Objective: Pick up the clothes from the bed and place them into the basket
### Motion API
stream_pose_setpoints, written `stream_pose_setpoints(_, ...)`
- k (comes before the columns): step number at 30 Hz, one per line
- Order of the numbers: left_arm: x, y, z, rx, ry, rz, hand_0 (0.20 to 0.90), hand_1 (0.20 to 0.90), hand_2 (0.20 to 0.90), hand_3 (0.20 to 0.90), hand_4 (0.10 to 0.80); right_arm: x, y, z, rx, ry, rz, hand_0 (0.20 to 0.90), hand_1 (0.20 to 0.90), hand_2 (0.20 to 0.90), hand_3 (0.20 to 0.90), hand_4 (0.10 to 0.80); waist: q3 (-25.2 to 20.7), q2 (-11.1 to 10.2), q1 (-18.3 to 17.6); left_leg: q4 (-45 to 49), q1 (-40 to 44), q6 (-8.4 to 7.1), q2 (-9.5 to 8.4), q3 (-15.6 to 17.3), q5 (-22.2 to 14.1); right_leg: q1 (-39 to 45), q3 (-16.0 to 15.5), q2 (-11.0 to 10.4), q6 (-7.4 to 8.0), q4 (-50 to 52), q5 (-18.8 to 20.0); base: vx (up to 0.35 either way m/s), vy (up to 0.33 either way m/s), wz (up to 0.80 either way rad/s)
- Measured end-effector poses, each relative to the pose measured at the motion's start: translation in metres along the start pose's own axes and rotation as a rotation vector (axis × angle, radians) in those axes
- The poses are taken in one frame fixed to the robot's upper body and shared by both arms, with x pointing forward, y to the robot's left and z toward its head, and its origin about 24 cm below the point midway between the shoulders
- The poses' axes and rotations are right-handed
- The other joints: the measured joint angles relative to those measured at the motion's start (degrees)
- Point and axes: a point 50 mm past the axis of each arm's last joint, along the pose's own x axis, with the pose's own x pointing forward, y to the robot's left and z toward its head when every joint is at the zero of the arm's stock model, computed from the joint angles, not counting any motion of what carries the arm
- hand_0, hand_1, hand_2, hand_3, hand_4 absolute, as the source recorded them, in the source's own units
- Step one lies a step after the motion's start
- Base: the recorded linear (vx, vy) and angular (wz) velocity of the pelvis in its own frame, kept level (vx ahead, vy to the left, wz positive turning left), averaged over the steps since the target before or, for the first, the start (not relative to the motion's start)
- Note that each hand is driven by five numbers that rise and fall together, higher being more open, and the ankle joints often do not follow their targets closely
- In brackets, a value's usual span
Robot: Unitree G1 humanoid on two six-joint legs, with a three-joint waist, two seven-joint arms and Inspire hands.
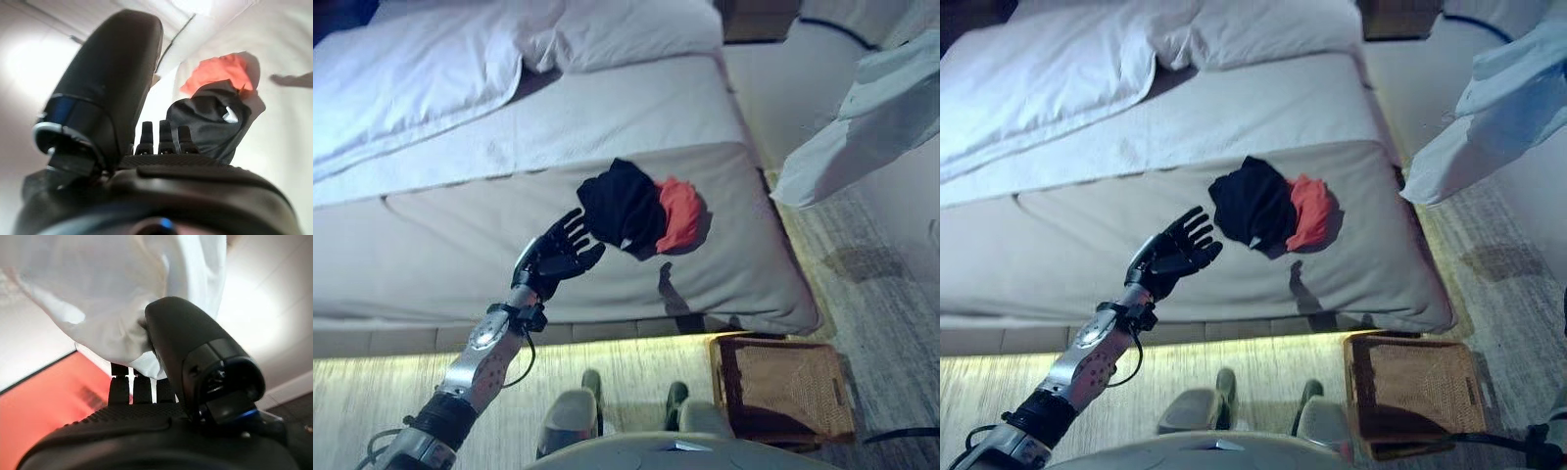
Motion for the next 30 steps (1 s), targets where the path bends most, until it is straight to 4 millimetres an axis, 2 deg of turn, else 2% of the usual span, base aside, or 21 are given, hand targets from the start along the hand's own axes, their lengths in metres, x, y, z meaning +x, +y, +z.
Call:
stream_pose_setpoints(6, -0.001, 0.003, -0.01, -0.022, 0.03, 0.046, 0.9, 0.9, 0.9, 0.9, 0.8, -0.012, 0.008, -0.021, -0.009, -0.01, 0.014, 0.3, 0.3, 0.3, 0.2, 0.1, -2.0, -0.02, -3.44, -6.49, 3.69, -0.13, -0.21, 1.55, 1.91, 4.08, 1.23, 0.96, 0.3, -9.0, 4.3, -0.054, 0.038, -0.14)
stream_pose_setpoints(13, 0.0, 0.006, -0.027, -0.019, 0.078, 0.086, 0.9, 0.9, 0.9, 0.9, 0.8, -0.024, 0.016, -0.034, -0.029, -0.02, 0.065, 0.3, 0.3, 0.3, 0.2, 0.1, -2.02, 0.03, -6.42, -9.47, 5.96, -0.64, 0.18, 3.64, 2.87, 4.31, 3.93, 1.7, 0.4, -10.34, 4.51, -0.035, 0.017, -0.17)
stream_pose_setpoints(17, 0.003, 0.006, -0.03, -0.008, 0.071, 0.096, 0.9, 0.9, 0.9, 0.9, 0.8, -0.039, 0.027, -0.045, -0.037, -0.046, 0.122, 0.3, 0.3, 0.3, 0.2, 0.1, -2.02, 0.02, -8.17, -9.83, 6.85, -0.64, 0.37, 5.68, 2.86, 3.99, 6.16, 2.07, 0.4, -10.33, 4.51, -0.02, 0.01, -0.29)
stream_pose_setpoints(21, 0.009, 0.003, -0.023, 0.032, 0.05, 0.079, 0.9, 0.9, 0.9, 0.9, 0.8, -0.064, 0.041, -0.082, -0.038, 0.004, 0.107, 0.3, 0.3, 0.3, 0.2, 0.1, -2.05, -0.02, -9.99, -9.84, 7.0, -0.64, 0.91, 7.0, 2.86, 3.45, 7.68, 2.77, 0.45, -10.33, 4.65, -0.024, -0.008, -0.18)
stream_pose_setpoints(24, 0.011, 0.001, -0.021, 0.056, 0.044, 0.07, 0.9, 0.9, 0.9, 0.9, 0.8, -0.086, 0.065, -0.116, -0.029, 0.094, 0.159, 0.3, 0.3, 0.3, 0.2, 0.1, -2.07, -0.02, -11.57, -9.86, 7.39, -0.64, 1.18, 8.3, 2.86, 3.23, 9.15, 3.13, 0.43, -10.32, 4.67, 0.009, -0.02, -0.24)
stream_pose_setpoints(25, 0.013, -0.001, -0.021, 0.064, 0.039, 0.063, 0.9, 0.9, 0.9, 0.9, 0.8, -0.1, 0.075, -0.135, -0.032, 0.149, 0.197, 0.3, 0.3, 0.3, 0.2, 0.1, -2.08, 0.01, -12.82, -9.87, 7.47, -0.65, 1.38, 8.6, 2.86, 3.14, 9.53, 3.38, 0.44, -10.33, 4.67, 0.016, -0.021, -0.15)
stream_pose_setpoints(27, 0.014, -0.003, -0.021, 0.07, 0.038, 0.058, 0.9, 0.9, 0.9, 0.9, 0.8, -0.116, 0.085, -0.153, -0.03, 0.206, 0.242, 0.3, 0.3, 0.3, 0.2, 0.1, -2.09, 0.03, -13.12, -9.88, 7.68, -0.65, 1.67, 9.67, 2.86, 2.8, 10.56, 3.72, 0.93, -10.33, 5.01, 0.003, -0.025, -0.26)
stream_pose_setpoints(30, 0.014, -0.005, -0.022, 0.081, 0.039, 0.054, 0.9, 0.9, 0.9, 0.9, 0.8, -0.146, 0.097, -0.182, -0.026, 0.301, 0.319, 0.3, 0.3, 0.3, 0.2, 0.1, -2.26, 0.33, -14.55, -9.91, 7.94, -0.65, 2.1, 10.78, 2.85, 2.41, 11.93, 3.99, 0.75, -10.33, 5.24, -0.027, -0.032, -0.26)
